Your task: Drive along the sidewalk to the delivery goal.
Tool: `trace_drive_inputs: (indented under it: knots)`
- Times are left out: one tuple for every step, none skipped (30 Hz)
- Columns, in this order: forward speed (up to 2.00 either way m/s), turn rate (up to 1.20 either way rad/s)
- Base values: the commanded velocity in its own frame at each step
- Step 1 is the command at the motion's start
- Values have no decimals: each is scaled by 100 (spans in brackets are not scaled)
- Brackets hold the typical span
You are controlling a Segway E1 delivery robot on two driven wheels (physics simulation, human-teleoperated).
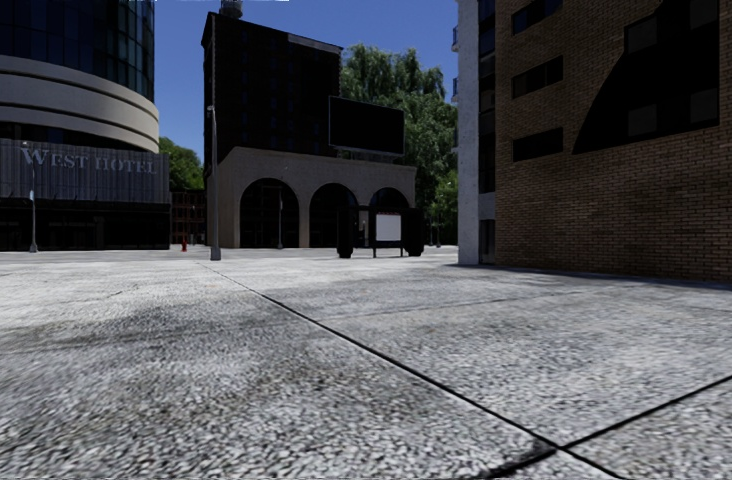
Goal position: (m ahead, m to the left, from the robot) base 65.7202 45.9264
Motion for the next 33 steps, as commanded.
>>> trace_drive_inputs:
  knots:
    - [184, 47]
    - [184, 47]
    - [184, 47]
    - [184, 48]
    - [184, 51]
    - [184, 51]
    - [184, 54]
    - [184, 55]
    - [184, 55]
    - [184, 55]
    - [184, 55]
    - [184, 58]
    - [184, 61]
    - [184, 61]
    - [184, 63]
    - [184, 64]
    - [184, 65]
    - [184, 66]
    - [184, 66]
    - [184, 67]
    - [184, 68]
    - [184, 69]
    - [184, 69]
    - [184, 70]
    - [184, 72]
    - [184, 75]
    - [184, 75]
    - [184, 76]
    - [184, 76]
    - [184, 76]
    - [184, 77]
    - [184, 77]
    - [184, 77]
